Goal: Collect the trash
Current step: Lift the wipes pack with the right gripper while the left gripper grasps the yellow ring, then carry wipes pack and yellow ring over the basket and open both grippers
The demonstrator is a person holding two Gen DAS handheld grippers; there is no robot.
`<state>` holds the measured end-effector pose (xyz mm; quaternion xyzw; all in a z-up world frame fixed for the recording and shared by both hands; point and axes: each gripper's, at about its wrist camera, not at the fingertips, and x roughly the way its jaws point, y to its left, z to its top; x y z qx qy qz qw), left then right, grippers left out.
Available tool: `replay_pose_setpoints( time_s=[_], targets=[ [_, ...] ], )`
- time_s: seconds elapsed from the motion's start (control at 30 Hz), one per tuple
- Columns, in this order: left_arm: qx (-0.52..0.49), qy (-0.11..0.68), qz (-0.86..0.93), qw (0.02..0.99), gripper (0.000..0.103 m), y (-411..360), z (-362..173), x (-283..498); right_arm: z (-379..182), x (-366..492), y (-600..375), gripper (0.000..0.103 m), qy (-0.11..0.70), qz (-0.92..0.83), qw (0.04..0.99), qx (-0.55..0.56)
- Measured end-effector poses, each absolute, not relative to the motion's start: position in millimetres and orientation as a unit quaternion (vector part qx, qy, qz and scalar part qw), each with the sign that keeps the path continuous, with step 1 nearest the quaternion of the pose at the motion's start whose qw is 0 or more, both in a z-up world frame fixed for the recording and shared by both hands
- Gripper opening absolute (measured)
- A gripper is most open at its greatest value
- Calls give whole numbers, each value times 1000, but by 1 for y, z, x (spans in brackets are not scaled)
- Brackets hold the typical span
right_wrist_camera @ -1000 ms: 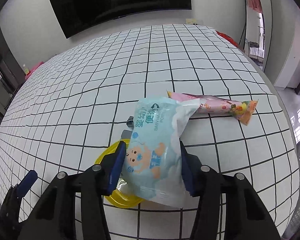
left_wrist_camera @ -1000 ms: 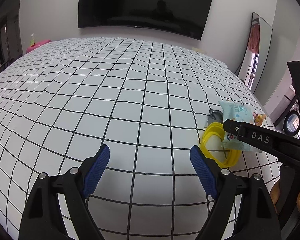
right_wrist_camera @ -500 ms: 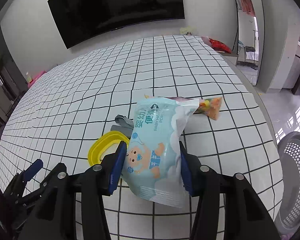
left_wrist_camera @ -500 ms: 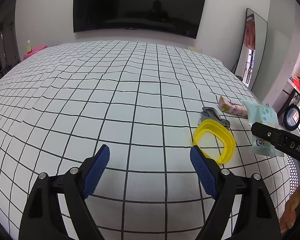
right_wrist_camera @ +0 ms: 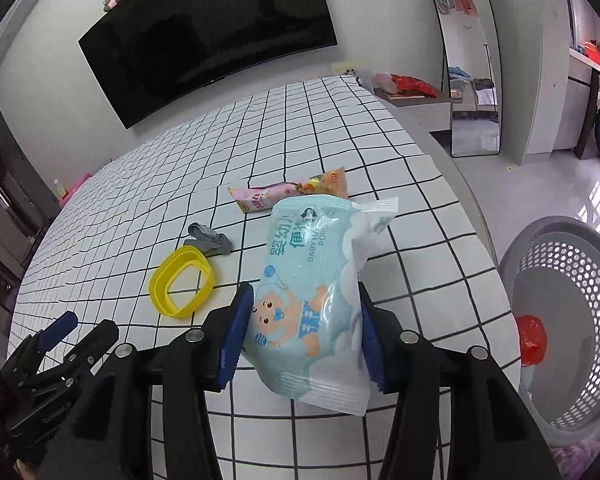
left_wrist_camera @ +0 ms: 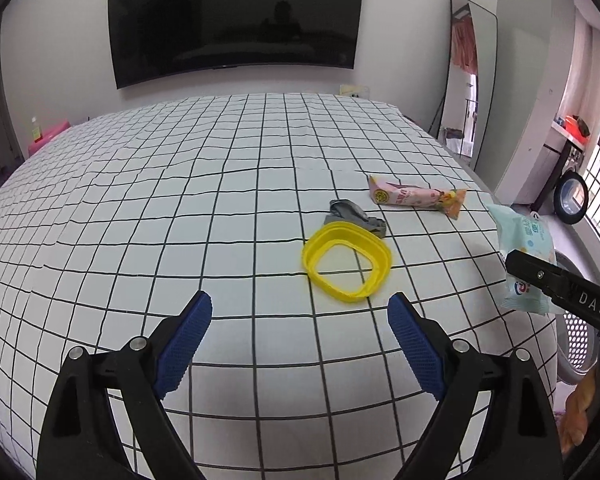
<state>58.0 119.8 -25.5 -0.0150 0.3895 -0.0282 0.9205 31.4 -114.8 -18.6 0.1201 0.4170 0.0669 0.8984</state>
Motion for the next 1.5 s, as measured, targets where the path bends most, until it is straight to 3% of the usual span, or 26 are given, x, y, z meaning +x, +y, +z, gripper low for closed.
replay_pose_setpoints(
  time_s=[0.23, 1.03, 1.1, 1.27, 1.5],
  targets=[
    [-16, 409, -39, 912, 95, 90, -27, 76, -23, 14, -144, 49, 415, 64, 899, 127],
    [-10, 477, 28, 878, 96, 66, -77, 143, -26, 24, -194, 49, 412, 103, 888, 178],
    [-9, 478, 28, 878, 94, 66, -79, 143, -27, 24, -195, 49, 413, 103, 887, 179],
    [-13, 476, 17, 879, 74, 68, -79, 141, -27, 23, -195, 49, 413, 102, 887, 179],
    [-15, 464, 8, 885, 73, 71, -69, 121, -26, 16, -195, 49, 413, 95, 888, 177]
  ],
)
